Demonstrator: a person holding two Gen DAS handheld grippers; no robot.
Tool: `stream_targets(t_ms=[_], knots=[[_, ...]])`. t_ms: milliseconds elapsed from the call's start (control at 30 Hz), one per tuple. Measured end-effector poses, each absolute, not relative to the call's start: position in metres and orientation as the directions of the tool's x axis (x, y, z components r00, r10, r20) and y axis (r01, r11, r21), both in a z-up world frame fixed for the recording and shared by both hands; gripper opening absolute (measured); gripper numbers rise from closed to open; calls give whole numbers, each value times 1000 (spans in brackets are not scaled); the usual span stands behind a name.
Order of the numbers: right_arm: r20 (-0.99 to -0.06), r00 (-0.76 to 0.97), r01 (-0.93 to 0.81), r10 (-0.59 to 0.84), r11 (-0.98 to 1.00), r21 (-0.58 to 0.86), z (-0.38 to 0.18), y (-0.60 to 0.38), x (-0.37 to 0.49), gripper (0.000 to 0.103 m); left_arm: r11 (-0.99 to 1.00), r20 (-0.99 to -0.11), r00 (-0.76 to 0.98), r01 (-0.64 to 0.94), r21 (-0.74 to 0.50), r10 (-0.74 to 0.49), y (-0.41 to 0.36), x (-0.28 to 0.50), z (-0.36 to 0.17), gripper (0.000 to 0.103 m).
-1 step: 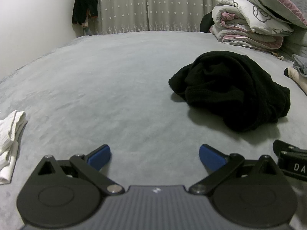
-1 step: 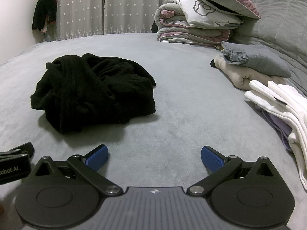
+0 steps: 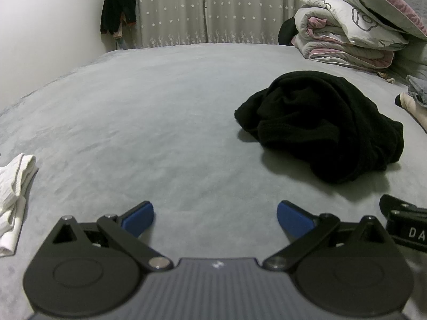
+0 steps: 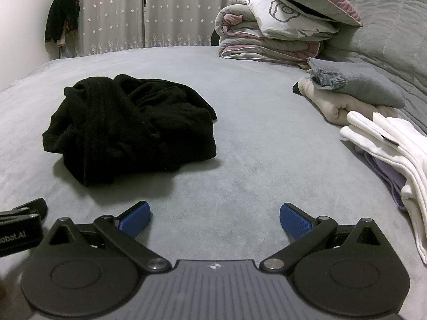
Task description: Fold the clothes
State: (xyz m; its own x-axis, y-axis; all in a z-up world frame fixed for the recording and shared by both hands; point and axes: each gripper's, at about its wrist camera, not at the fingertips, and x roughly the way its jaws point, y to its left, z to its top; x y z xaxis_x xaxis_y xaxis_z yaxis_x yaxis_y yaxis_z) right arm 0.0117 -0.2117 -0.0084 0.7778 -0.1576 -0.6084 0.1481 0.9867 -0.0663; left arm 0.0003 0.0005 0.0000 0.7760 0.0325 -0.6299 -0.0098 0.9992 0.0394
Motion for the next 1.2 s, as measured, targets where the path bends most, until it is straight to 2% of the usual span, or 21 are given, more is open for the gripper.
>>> stream_targets(t_ms=[1200], knots=[[-634,756,141,-159,987,-80,-7,-210,16,103,999,-647,761,-28,32,42,1,0,2,103]])
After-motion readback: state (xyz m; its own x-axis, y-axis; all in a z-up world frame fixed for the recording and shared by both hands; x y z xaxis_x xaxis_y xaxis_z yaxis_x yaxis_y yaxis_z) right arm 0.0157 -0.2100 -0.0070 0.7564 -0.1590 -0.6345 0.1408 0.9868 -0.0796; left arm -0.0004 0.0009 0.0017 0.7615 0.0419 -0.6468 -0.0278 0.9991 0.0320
